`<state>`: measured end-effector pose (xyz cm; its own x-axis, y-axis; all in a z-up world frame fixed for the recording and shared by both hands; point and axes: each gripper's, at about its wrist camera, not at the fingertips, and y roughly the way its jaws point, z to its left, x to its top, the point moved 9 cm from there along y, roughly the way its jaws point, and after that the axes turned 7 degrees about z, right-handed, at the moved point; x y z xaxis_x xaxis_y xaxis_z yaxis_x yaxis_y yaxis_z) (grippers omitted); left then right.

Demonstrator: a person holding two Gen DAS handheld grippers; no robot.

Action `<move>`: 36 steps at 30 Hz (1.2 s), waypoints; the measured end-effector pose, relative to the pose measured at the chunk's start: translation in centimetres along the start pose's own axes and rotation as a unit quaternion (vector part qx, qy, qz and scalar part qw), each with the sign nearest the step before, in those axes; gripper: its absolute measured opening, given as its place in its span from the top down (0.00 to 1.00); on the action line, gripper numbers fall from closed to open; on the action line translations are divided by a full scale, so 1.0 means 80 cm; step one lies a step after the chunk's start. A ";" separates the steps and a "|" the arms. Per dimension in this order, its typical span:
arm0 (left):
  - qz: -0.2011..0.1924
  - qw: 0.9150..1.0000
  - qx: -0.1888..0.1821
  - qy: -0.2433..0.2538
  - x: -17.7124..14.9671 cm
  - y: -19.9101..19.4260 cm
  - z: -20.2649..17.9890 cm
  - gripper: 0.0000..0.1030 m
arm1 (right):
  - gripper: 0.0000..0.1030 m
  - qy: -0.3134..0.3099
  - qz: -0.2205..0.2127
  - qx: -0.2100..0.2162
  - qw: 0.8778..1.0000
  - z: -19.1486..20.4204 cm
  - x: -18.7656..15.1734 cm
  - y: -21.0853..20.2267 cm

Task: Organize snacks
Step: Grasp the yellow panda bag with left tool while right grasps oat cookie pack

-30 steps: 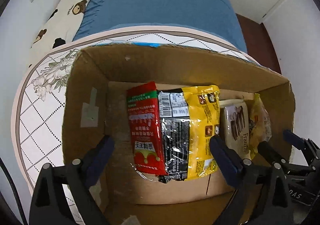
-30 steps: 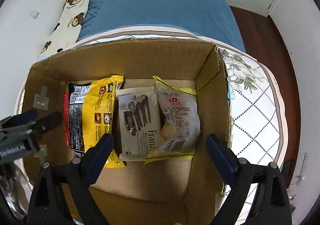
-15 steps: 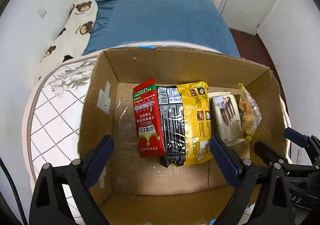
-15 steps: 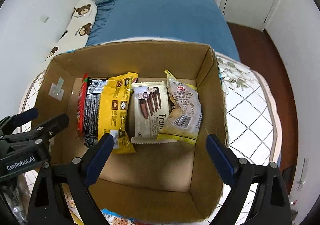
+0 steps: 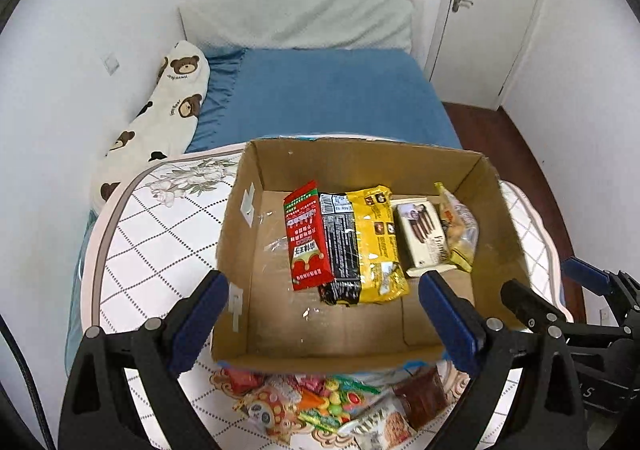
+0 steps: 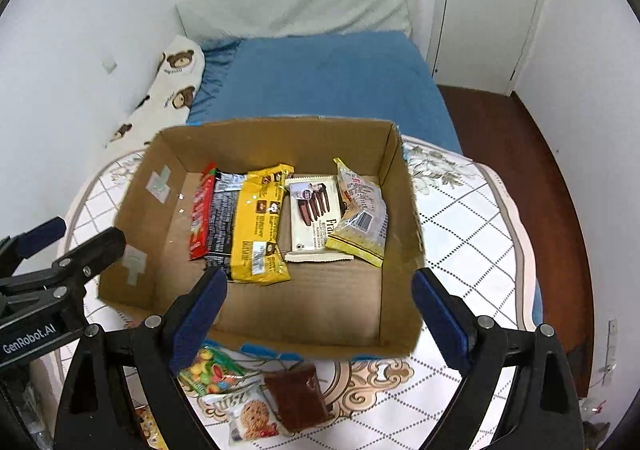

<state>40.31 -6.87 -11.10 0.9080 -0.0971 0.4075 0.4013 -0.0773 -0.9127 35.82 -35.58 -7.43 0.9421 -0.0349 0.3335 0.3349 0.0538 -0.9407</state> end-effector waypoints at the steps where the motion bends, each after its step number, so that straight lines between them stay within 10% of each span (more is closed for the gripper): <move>1: -0.005 1.000 -0.003 0.000 -0.005 -0.009 -0.001 0.05 | 0.07 0.000 -0.007 -0.001 1.000 0.000 -0.004 -0.011; 14: -0.022 0.999 -0.028 -0.006 -0.064 -0.074 -0.002 0.05 | 0.07 0.030 -0.032 0.030 0.999 0.007 -0.072 -0.094; 24: 0.091 0.994 -0.019 -0.052 -0.197 -0.018 0.066 0.05 | 0.07 0.072 0.087 0.090 0.990 0.023 -0.199 -0.027; 36: 0.301 0.933 -0.051 -0.188 -0.399 0.117 0.146 0.06 | 0.08 0.020 0.211 0.101 0.972 0.090 -0.267 0.117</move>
<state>16.50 7.10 -33.02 0.9507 0.2008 -0.2361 -0.1916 -0.2182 -0.9569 18.94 -27.16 -22.93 0.9962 -0.0049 -0.0868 -0.0823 0.2673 -0.9601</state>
